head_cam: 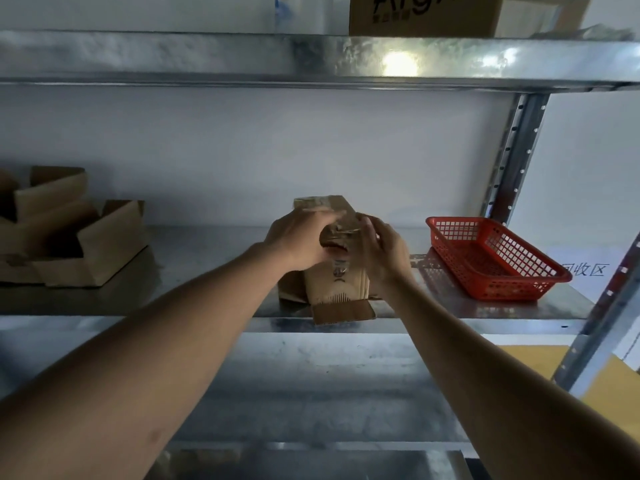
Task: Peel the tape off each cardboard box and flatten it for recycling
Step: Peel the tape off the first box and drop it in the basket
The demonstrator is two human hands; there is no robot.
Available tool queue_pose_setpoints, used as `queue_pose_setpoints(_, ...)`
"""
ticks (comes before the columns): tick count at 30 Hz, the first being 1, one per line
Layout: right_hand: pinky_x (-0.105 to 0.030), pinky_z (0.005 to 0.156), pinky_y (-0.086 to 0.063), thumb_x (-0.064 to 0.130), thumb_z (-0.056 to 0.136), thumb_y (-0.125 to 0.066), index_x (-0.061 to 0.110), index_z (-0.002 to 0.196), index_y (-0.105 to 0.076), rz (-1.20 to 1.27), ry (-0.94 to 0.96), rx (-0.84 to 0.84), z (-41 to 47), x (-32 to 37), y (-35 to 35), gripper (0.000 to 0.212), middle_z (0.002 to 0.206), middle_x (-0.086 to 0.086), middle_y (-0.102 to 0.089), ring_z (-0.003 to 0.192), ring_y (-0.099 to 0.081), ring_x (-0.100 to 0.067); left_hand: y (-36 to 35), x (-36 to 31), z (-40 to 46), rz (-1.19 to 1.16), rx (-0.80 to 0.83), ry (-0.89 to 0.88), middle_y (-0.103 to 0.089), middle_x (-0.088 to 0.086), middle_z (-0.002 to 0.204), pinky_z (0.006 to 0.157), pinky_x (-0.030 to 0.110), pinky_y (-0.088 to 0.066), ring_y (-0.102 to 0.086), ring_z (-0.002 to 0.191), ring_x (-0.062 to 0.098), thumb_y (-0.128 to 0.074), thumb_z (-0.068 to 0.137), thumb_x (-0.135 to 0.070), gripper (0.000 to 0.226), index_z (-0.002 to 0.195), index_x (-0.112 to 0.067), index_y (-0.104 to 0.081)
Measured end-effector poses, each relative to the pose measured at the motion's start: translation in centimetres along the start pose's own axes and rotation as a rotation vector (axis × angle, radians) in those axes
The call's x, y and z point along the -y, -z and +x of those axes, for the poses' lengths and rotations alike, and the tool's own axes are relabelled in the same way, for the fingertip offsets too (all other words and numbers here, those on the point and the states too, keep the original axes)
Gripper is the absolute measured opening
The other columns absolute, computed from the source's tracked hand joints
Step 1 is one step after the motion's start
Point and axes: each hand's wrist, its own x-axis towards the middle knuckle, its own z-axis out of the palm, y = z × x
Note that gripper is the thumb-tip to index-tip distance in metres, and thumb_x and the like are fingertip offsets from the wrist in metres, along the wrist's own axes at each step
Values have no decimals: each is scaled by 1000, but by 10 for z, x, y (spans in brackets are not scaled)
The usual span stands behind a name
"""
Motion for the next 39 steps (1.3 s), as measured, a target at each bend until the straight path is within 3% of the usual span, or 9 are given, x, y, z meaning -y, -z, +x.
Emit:
queue_pose_setpoints(2,-12,71,-42,27,108,-52,14,113,-76,-119,88,48,9,-6,2,28,110,-2,-69,94,-61,-16,2,12,-3,-125,42,49,-41,-5,162,116,37,-40,-38,148,16,-80,79,-62,92,156,-28,-43)
queue_pose_setpoints(4,-6,66,-36,21,105,-57,12,108,-77,-209,127,88,20,-10,6,23,107,-2,-66,90,-58,-15,6,24,-3,-250,61,73,-53,-6,152,100,16,-41,-48,136,9,-73,90,-54,65,146,-26,-56)
queue_pose_setpoints(6,-12,64,-34,16,103,-60,13,107,-79,-293,188,118,31,-8,11,20,103,-1,-63,88,-56,-15,12,31,-2,-301,61,76,-65,-5,138,96,16,-43,-55,122,5,-61,102,-40,33,131,-25,-69)
queue_pose_setpoints(9,-25,73,-38,15,101,-63,15,107,-79,-415,270,220,47,2,17,17,105,-3,-66,90,-59,-17,19,37,5,-302,100,71,-69,-6,130,107,35,-48,-60,119,10,-55,107,-27,26,124,-23,-74)
queue_pose_setpoints(16,-33,74,-54,27,99,-65,34,108,-74,-523,353,385,56,30,16,15,109,7,-66,96,-62,-15,23,53,21,-482,205,-26,-65,-1,128,110,22,-42,-58,125,13,-58,102,-1,26,121,-7,-75)
queue_pose_setpoints(19,-32,69,-49,36,98,-67,37,106,-79,-457,387,474,51,40,2,15,91,20,-65,86,-62,-8,19,65,21,-441,182,-68,-62,1,136,102,7,-37,-54,123,-9,-51,104,4,34,126,-9,-74)
queue_pose_setpoints(26,-21,62,-44,44,92,-76,30,94,-80,-575,293,535,67,52,2,14,85,18,-68,81,-62,-1,9,83,27,-352,209,-119,-55,-13,150,122,44,-33,-45,143,11,-50,109,-16,42,123,-51,-66)
queue_pose_setpoints(33,-29,69,-38,49,88,-77,38,93,-71,-633,234,658,70,63,-1,14,90,16,-64,83,-59,-5,14,84,30,-393,301,-164,-51,-8,155,124,43,-31,-41,147,14,-45,111,-19,35,138,-26,-66)
queue_pose_setpoints(39,-25,69,-41,38,95,-73,29,98,-75,-603,99,692,71,63,1,10,93,15,-65,89,-60,-7,6,90,30,-350,247,-95,-43,-9,160,113,27,-28,-38,147,15,-44,110,-39,37,144,-40,-58)
